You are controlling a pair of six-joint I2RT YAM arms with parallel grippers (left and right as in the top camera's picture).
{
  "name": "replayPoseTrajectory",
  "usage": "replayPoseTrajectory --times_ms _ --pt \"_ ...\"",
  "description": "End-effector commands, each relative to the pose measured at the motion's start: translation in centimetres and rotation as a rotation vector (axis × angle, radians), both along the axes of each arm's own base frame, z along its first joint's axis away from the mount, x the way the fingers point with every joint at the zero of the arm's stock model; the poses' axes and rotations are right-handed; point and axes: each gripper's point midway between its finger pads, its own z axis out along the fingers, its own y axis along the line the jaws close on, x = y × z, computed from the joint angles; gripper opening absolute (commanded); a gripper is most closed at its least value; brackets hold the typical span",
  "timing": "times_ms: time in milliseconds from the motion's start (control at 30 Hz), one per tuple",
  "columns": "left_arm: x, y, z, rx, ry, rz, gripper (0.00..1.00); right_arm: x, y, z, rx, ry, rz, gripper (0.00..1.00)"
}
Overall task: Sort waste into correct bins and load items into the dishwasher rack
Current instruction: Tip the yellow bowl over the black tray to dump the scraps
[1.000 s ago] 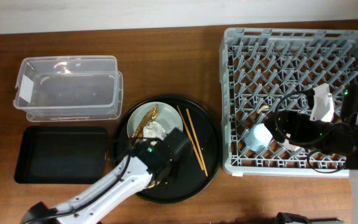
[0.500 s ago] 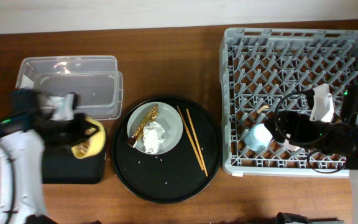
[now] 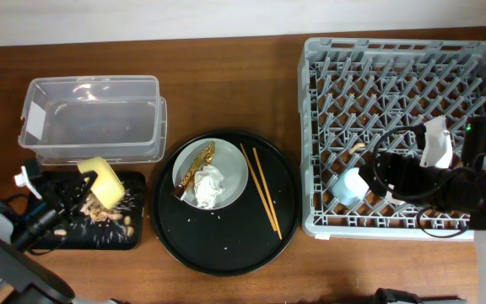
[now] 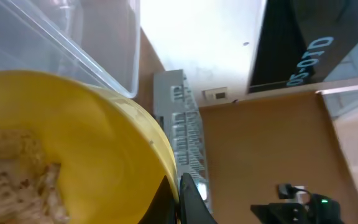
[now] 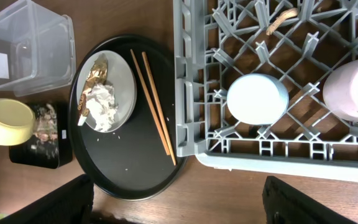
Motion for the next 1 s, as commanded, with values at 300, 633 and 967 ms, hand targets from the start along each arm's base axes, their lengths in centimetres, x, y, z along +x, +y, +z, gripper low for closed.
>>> replayPoseTrajectory --times_ms 300,633,967 --pt "-0.6 -0.6 1.3 0.089 -0.139 -0.010 0.00 0.0 0.0 0.2 -0.012 -0.008 0.007 0.87" --pt "-1.2 -2.1 3.7 0.089 -0.055 -0.063 0.00 0.0 0.0 0.2 -0.012 -0.008 0.007 0.87" --pt "-4.8 -14.6 -0.3 0.900 0.429 -0.448 0.00 -0.1 0.0 0.1 -0.010 0.000 0.007 0.87"
